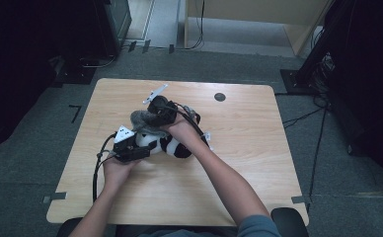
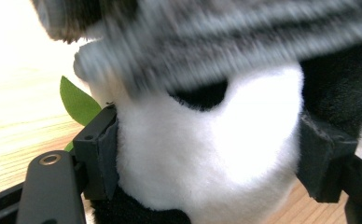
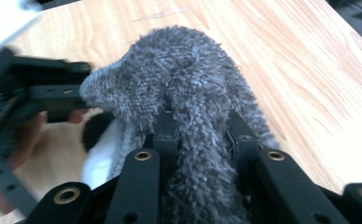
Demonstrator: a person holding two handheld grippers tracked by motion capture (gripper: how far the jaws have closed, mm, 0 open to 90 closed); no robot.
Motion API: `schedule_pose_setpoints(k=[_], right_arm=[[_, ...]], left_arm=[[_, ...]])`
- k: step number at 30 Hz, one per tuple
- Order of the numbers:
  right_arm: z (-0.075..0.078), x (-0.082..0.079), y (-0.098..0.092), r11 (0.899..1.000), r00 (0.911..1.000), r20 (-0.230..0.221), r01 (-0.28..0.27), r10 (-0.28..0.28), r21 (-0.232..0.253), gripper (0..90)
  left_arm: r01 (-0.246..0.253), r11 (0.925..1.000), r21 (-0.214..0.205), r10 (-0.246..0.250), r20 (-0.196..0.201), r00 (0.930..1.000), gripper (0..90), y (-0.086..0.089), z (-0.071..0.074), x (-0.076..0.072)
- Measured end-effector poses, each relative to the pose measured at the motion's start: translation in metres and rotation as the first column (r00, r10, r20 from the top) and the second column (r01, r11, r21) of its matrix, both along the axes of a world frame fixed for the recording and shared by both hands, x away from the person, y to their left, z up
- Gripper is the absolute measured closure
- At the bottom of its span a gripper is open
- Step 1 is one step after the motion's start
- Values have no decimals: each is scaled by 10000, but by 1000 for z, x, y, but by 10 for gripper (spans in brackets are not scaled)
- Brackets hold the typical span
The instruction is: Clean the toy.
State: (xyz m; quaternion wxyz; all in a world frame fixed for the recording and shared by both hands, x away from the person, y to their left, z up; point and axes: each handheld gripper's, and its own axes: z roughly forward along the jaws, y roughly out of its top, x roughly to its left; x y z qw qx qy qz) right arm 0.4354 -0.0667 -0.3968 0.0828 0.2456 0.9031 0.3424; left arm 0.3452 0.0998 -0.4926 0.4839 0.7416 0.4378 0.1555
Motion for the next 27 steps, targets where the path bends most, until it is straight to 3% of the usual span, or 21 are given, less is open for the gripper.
schedule_pose_setpoints(k=[3,4,8,11,12,14,16,22,27], right_arm=[[-1,10,-3,9995,9992,-261,300,-297,96,707],[-3,18,-5,9972,9968,-308,732,-736,-144,737],[-12,34,-11,9917,9903,-561,1259,-1271,-252,739],[-15,39,-13,9908,9895,-551,1320,-1336,-313,736],[-18,45,-16,9873,9840,-806,1575,-1587,-200,734],[-20,49,-18,9833,9806,-764,1780,-1806,-389,727],[-21,49,-18,9802,9774,-773,1941,-1966,-390,725],[-12,41,-20,9824,9795,-799,1866,-1850,126,737],[7,24,-24,9879,9887,-261,1486,-1476,437,741]], left_arm=[[-4,10000,-25,4,11,10000,215,0,0,0],[18,10000,18,-18,29,10000,215,0,0,0],[8,10000,3,-8,28,10000,215,0,0,0],[7,10000,-25,-7,36,10000,215,0,0,0],[8,10000,-32,-8,38,10000,215,0,0,0],[16,10000,-54,-16,73,10000,213,-1,0,0],[48,10000,-69,-47,63,10000,210,0,0,0],[149,9999,5,-149,58,9999,181,0,1,-1],[247,9996,-123,-248,-18,9997,154,1,2,0]])
